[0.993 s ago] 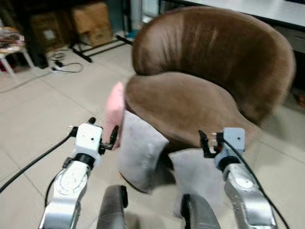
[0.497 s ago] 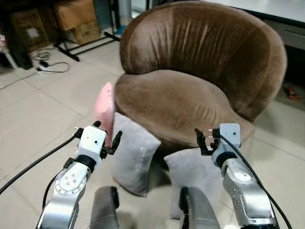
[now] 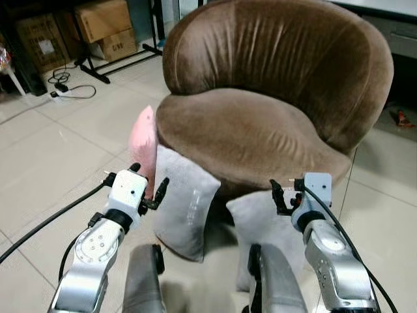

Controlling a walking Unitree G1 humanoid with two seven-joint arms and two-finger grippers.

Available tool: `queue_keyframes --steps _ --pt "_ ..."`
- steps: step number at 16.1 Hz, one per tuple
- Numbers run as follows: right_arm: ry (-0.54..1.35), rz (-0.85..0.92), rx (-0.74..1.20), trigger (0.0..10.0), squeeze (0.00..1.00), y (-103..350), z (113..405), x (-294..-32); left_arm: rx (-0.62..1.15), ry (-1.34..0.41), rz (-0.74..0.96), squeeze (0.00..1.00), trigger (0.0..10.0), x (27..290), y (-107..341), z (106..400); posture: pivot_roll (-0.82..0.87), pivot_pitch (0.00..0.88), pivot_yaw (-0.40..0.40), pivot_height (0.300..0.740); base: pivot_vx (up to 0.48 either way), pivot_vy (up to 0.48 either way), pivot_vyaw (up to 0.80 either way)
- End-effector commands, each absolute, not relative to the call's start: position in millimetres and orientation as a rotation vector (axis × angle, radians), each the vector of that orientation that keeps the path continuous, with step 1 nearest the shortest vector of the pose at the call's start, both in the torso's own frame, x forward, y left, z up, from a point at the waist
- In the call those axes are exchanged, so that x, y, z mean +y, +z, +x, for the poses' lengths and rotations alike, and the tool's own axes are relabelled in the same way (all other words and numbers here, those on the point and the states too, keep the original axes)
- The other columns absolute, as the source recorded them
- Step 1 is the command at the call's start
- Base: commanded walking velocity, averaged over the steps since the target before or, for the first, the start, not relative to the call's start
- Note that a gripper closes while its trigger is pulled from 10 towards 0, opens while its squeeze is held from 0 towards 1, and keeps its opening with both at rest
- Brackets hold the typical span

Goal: Move the pillow to the sofa from floor

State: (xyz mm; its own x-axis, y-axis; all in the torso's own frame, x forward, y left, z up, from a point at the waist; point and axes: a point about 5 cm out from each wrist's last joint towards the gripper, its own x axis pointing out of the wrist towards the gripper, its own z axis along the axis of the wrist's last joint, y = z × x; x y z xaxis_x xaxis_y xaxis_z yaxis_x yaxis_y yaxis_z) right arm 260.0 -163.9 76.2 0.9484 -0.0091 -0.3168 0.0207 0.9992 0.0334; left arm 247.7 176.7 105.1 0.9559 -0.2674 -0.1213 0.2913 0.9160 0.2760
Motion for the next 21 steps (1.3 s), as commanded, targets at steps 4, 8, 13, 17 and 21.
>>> queue_keyframes --steps 4,8,13,17,21 --pt "-0.003 0.032 0.34 10.0 0.0 75 261 -162 0.104 -0.306 0.304 0.0 10.0 177 101 243 0.03 0.0 -0.021 0.447 0.0 0.0 0.0" --pt "0.074 0.035 0.36 10.0 1.0 71 263 -154 0.109 -0.306 0.304 0.0 10.0 177 100 241 0.03 0.0 -0.029 0.427 0.0 0.0 0.0" --pt "0.09 0.015 0.433 10.0 1.0 51 292 -155 0.135 -0.523 0.295 0.0 10.0 166 100 238 0.05 0.0 -0.038 0.427 0.0 0.0 0.0" --pt "0.117 0.072 0.481 10.0 0.0 40 321 -140 0.137 -0.604 0.316 0.0 10.0 169 109 237 0.1 0.065 -0.035 0.427 0.0 0.0 0.0" --pt "0.062 0.064 0.52 10.0 0.0 36 333 -131 0.172 -0.67 0.333 0.0 10.0 175 115 225 0.14 0.165 -0.038 0.427 0.0 0.0 0.0"
